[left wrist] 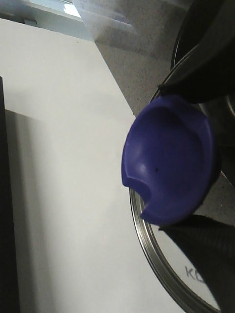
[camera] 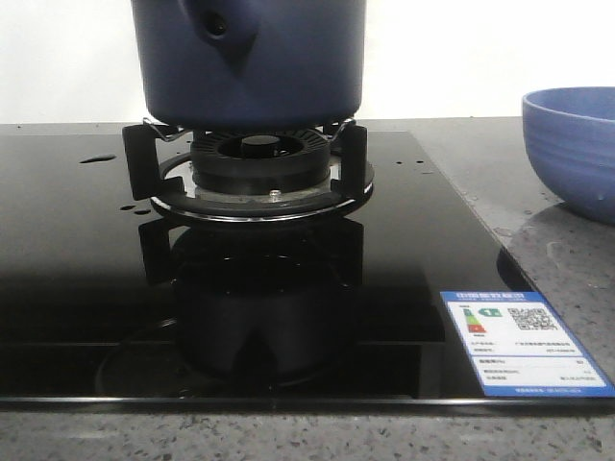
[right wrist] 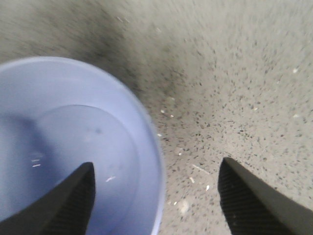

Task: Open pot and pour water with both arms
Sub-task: 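Lift the light blue bowl with the right gripper toward the pot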

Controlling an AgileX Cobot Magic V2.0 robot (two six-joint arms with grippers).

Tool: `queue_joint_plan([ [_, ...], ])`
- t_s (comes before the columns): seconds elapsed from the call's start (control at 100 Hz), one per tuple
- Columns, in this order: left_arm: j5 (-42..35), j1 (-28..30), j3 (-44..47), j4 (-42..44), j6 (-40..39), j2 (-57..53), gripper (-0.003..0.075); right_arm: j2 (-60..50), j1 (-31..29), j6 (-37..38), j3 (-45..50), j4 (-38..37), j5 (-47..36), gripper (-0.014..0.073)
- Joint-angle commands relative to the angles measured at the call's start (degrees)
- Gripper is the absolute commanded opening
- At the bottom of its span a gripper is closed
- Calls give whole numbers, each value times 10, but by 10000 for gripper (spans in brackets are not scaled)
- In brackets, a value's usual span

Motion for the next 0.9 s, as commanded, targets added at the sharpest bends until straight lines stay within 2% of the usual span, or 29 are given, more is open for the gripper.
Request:
queue_joint_plan([
  [0.0,6,2,-22,-41,-2,-27,335,23,-5,-9,-24,-2,-6,475],
  [0.13,-14,2,-22,-40,-2,-27,335,55,-5,-15,-24,8,-6,440],
  [0.39,-47,2,-22,-26,-2,-27,335,61,-5,-20,-24,18,-11,141],
  [0.63,-65,2,-22,-16,-2,-27,335,61,-5,-25,-24,18,-9,-48],
  [0.89,-69,2,-22,-16,-2,-27,337,61,-5,-35,-70,27,26,-66],
])
